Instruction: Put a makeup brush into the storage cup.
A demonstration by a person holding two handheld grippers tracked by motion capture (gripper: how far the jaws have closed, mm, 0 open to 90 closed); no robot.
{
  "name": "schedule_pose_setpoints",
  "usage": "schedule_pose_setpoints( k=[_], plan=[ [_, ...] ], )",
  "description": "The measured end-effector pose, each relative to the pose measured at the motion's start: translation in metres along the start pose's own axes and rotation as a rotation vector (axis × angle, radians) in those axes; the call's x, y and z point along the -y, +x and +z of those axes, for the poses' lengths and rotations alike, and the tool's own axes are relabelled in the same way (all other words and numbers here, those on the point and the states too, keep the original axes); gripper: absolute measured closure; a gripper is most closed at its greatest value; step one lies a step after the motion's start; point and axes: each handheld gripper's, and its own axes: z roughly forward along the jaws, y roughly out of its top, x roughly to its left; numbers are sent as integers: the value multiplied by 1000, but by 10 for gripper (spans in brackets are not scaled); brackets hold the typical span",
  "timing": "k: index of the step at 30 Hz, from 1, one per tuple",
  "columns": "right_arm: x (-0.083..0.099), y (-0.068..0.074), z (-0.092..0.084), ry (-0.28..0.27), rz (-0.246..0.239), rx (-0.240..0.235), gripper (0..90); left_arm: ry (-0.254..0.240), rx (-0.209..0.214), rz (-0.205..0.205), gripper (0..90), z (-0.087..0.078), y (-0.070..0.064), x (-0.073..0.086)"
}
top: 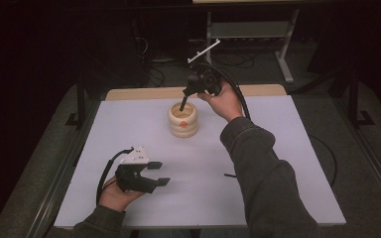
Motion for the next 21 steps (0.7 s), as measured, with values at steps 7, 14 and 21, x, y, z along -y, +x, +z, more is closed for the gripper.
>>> schedule_pose_setpoints(
  k=[7,14,21],
  plan=[
    [1,-3,4,4,11,18,772,3,-1,5,367,-1,1,0],
    [5,-7,10,7,18,20,771,4,-1,1,367,-2,0,-1],
    [10,-9,18,18,32,20,771,8,-1,2,367,-2,0,-1]
  ],
)
